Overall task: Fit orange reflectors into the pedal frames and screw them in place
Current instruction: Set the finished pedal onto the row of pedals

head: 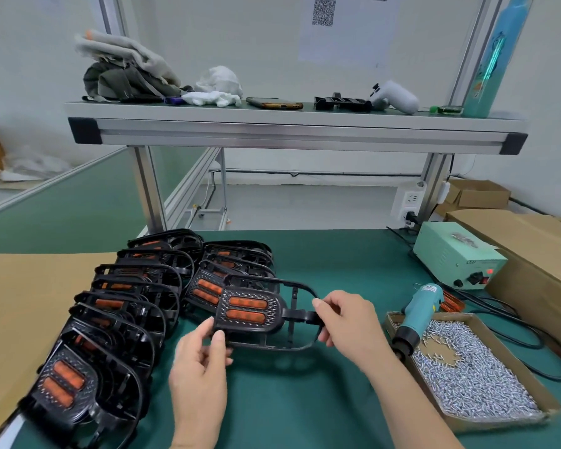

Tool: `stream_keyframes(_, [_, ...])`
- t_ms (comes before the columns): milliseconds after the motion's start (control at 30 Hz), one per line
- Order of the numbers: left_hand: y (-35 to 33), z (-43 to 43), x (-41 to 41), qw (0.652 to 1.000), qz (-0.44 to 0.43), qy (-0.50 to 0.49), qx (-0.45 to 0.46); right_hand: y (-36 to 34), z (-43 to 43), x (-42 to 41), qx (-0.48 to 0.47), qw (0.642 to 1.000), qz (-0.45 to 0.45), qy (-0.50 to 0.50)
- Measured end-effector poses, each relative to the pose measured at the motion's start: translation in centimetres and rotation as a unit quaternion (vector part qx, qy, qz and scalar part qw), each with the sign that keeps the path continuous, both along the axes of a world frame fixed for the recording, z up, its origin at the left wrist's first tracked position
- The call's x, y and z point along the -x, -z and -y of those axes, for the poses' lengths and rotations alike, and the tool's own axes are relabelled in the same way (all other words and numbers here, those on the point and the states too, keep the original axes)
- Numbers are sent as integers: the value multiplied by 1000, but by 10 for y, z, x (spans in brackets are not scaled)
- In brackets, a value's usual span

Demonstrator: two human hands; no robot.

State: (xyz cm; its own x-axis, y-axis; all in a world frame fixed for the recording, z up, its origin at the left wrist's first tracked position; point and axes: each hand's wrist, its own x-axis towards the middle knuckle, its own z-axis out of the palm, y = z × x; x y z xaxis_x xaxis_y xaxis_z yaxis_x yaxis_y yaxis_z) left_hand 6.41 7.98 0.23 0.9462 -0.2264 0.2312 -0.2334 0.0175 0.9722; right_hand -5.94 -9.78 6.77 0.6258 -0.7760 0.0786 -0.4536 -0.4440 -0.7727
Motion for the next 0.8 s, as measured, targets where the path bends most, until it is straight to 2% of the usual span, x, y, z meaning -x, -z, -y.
stream_keyframes(100, [-6,-2,2,997,54,-33,-48,1,-7,-17,-8,1000,12,5])
stream_keyframes(267, [-7,-3,4,991,102,-52,-71,4,-19,-41,-37,998,48,-8])
stream_keyframes(433, [-4,-1,3,989,106,-41,-93,14,-29,-53,-52,998,38,-13])
stream_keyframes(667, [-2,0,3,984,130,-34,-120,17,-35,-64,-104,990,90,-30])
stream_keyframes(800, [1,2,1,976,130,-26,-172,26,-40,-69,-107,986,110,-58])
